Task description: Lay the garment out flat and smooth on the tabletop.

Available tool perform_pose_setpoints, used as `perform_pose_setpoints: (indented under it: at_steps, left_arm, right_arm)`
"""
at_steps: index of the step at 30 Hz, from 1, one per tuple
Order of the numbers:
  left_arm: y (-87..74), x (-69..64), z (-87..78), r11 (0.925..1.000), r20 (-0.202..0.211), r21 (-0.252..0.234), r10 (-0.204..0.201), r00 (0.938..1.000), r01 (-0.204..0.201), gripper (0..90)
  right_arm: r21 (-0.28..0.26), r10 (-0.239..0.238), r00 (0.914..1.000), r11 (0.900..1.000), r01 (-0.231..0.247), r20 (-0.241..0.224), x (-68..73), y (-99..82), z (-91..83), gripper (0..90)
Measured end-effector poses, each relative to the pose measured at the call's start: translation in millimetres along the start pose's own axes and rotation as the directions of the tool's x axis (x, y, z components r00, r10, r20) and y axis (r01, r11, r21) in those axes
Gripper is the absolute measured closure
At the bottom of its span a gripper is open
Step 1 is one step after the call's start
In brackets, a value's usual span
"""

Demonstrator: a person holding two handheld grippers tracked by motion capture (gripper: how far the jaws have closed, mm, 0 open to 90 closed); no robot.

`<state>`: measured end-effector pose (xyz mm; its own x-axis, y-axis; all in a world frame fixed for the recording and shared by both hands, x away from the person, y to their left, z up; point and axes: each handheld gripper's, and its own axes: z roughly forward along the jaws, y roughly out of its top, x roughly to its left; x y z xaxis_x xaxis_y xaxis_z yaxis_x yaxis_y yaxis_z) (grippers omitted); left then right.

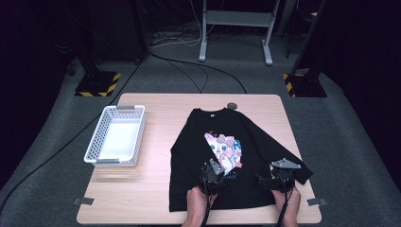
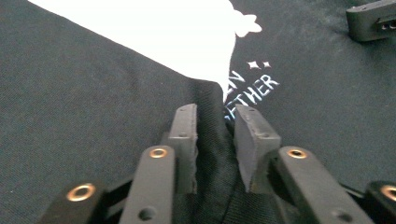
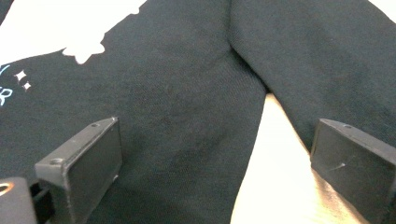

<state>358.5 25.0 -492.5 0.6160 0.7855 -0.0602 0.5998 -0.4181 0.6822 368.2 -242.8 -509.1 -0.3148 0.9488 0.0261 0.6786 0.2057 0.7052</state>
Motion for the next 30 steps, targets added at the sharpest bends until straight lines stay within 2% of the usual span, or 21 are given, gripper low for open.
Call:
perform_pose_setpoints:
  at_steps: [6, 14, 26, 30]
  left_arm:
    - [-3.0, 3.5, -3.3, 0.9999, -0.004, -0.011, 0.002, 1.0, -0.002, 79.1]
    - [-3.8, 10.2, -11.4, 0.9996, -0.022, -0.024, 0.012, 0.9997, -0.013, 81.8]
    - [-9.4, 33.3, -36.2, 0.997, -0.059, -0.077, -0.013, 0.9982, 0.009, 82.3]
    - [-12.7, 43.3, -43.7, 0.9954, -0.068, -0.091, -0.035, 0.9971, 0.029, 82.4]
  right_arm:
    - [0.0, 0.0, 1.0, 1.0, 0.0, 0.0, 0.0, 0.0, 0.0, 2.0]
    - [0.0, 0.0, 1.0, 1.0, 0.0, 0.0, 0.0, 0.0, 0.0, 2.0]
    - [-0.001, -0.001, 1.0, 1.0, 0.001, -0.002, -0.2, 0.1, 0.1, 1.9]
    - [0.0, -0.003, 1.0, 1.0, 0.003, -0.003, -0.1, 0.3, 0.3, 1.7]
